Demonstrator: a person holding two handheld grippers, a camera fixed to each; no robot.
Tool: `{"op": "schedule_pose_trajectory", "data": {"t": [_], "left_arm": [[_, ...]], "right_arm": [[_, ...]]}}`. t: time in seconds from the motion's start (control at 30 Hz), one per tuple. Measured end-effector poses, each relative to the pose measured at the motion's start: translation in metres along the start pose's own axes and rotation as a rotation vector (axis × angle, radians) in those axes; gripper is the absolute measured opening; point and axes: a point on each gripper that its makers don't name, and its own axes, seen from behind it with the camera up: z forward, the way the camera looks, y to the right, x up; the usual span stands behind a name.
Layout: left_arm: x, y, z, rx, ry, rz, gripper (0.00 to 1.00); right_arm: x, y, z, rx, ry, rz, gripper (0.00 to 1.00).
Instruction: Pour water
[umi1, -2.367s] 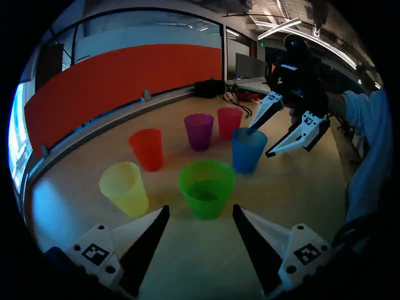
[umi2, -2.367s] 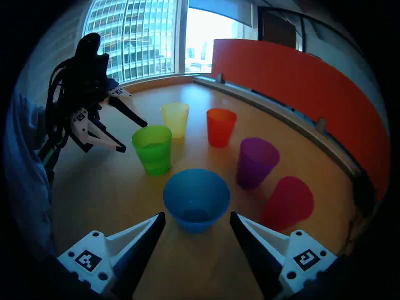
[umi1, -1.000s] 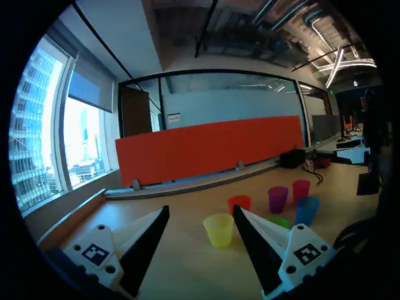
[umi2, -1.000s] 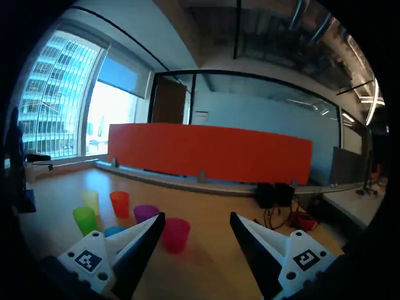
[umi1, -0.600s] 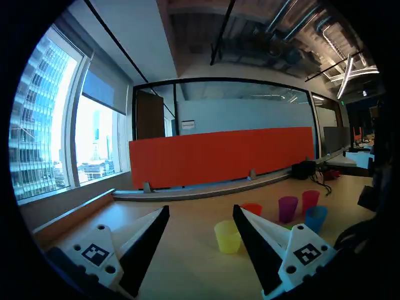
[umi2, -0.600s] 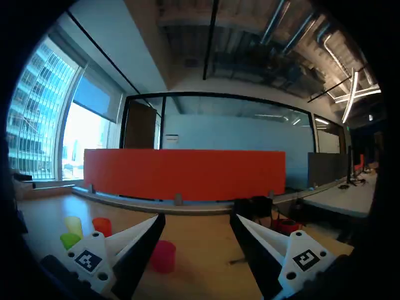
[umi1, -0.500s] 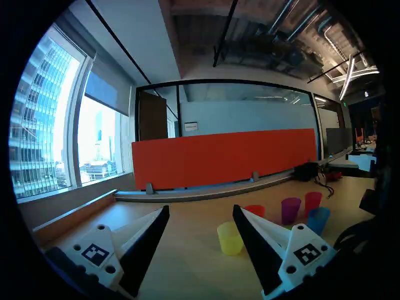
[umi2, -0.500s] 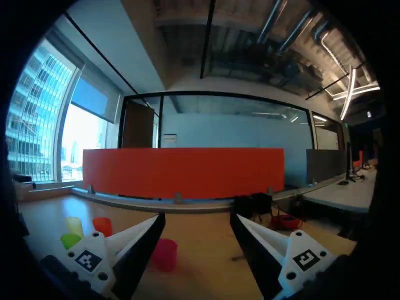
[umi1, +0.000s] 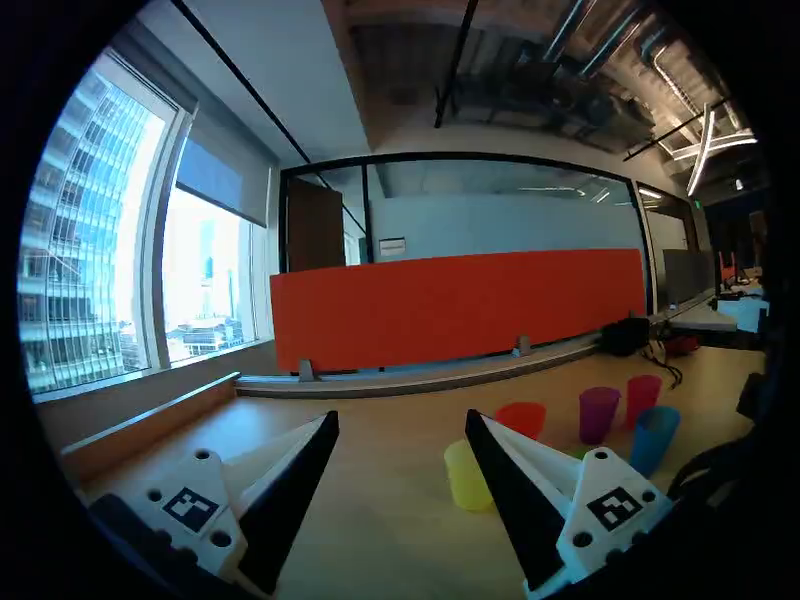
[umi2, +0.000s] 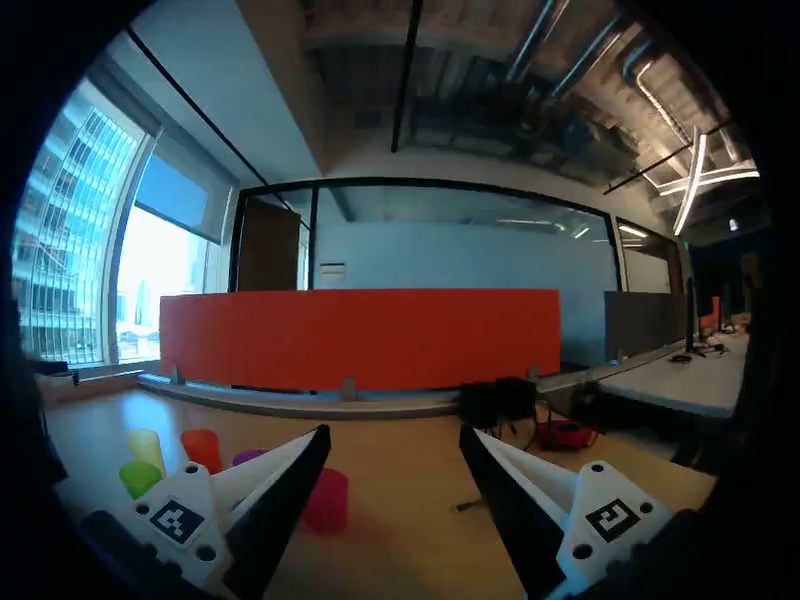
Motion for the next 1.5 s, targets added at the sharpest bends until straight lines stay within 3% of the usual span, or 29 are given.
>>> {"op": "schedule_pose_trajectory", "data": {"t": [0.37, 0.97, 1.5], "left_arm": [[-0.011, 0.005, 0.012, 0.008, 0.013, -0.018, 0.94], [-0.050, -0.032, 0.011, 0.035, -0.016, -0.080, 0.94], [-0.059, -0.034, 0.011, 0.029, -0.038, -0.088, 0.94]], "right_arm": [[0.008, -0.004, 0.002, 0.003, -0.004, -0.002, 1.00], [0.010, -0.007, 0.000, -0.020, -0.015, -0.017, 1.00], [0.016, -0.016, 0.003, -0.013, -0.010, -0.027, 1.00]]}}
